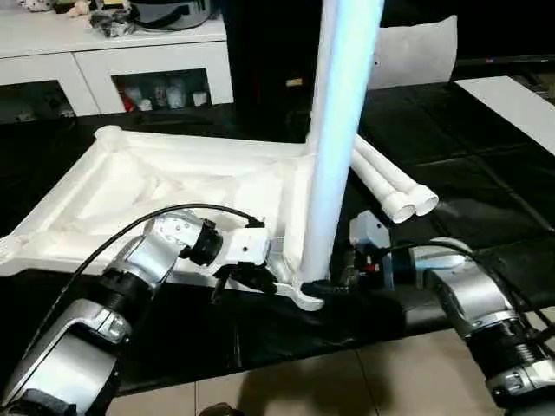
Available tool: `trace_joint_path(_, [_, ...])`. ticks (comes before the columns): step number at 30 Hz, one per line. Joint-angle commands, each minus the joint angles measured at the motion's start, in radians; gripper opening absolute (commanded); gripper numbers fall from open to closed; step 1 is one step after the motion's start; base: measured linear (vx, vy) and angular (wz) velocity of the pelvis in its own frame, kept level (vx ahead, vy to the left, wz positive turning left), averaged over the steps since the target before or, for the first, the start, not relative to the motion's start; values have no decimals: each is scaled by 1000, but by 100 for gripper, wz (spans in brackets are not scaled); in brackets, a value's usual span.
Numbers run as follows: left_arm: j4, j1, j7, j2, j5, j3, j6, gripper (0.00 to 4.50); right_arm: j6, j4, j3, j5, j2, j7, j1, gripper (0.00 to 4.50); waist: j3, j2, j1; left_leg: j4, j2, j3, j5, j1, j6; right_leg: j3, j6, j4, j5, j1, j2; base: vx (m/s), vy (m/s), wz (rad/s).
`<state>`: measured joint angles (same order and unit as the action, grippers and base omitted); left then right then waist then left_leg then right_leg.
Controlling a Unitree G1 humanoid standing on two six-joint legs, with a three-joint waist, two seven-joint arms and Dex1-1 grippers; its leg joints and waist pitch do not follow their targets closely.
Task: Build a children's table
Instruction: Rotate leg to tighten
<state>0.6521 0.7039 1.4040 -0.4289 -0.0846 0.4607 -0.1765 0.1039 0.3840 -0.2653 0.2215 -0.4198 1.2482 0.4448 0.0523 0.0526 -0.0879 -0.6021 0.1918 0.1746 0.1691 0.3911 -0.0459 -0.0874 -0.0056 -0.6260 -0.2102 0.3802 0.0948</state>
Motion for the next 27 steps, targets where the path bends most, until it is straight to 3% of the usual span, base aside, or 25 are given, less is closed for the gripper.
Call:
trace_joint_path(1, [9,-2,27,6,-41,45,-18,0,-15,11,-9,-9,3,11,21,356,-72,-12,8,67,42,-7,199,-22,56,51,-262,73,-121,-40,59,0,0,0])
trace_joint_path(5, [25,2,30,1,-46,43,-34,0,-38,46,-19,-27,10,31,35,324,-73,-14,8,67,43,-7,201,-22,52,51,-260,72,-123,-39,59,0,0,0])
trace_joint_path(6, [27,2,28,0,-47,43,-35,0,-38,49,-19,-28,10,34,36,298,-72,-13,8,68,42,-7,202,-21,52,50,-260,72,-125,-39,58,0,0,0])
trace_joint_path(15, [30,-9,12,1,-28,19,-2,0,-12,41,-22,-7,15,47,27,271,-71,-12,8,70,43,-7,210,-23,49,51,-257,73,-141,-39,57,0,0,0])
trace_joint_path(21, [-37,-53,-100,20,16,-54,167,0,70,-17,8,33,70,-31,-27,269,-68,-7,9,76,47,-9,233,-25,36,53,-259,73,-151,-38,57,0,0,0])
trace_joint_path(23, [-144,-100,-217,55,46,-112,333,0,118,-37,17,1,143,-199,-62,269,-62,-8,17,84,47,-11,271,-24,14,54,-248,78,-211,-35,59,0,0,0])
trace_joint_path(24, [-170,-110,-242,64,48,-122,368,0,130,-37,18,-8,160,-235,-66,269,-60,-7,18,83,43,-12,292,-26,7,53,-240,82,-253,-32,59,0,0,0])
trace_joint_path(25, [-196,-119,-266,76,51,-133,406,0,142,-35,19,-14,177,-266,-67,268,-57,-8,28,85,38,-14,333,-29,-9,51,-217,91,-337,-30,58,0,0,0])
trace_joint_path(27, [-234,-130,-316,102,54,-152,468,0,148,-18,29,-25,215,-337,-62,268,-52,-7,49,88,37,-20,373,-26,-30,53,-186,99,-411,-28,58,0,0,0])
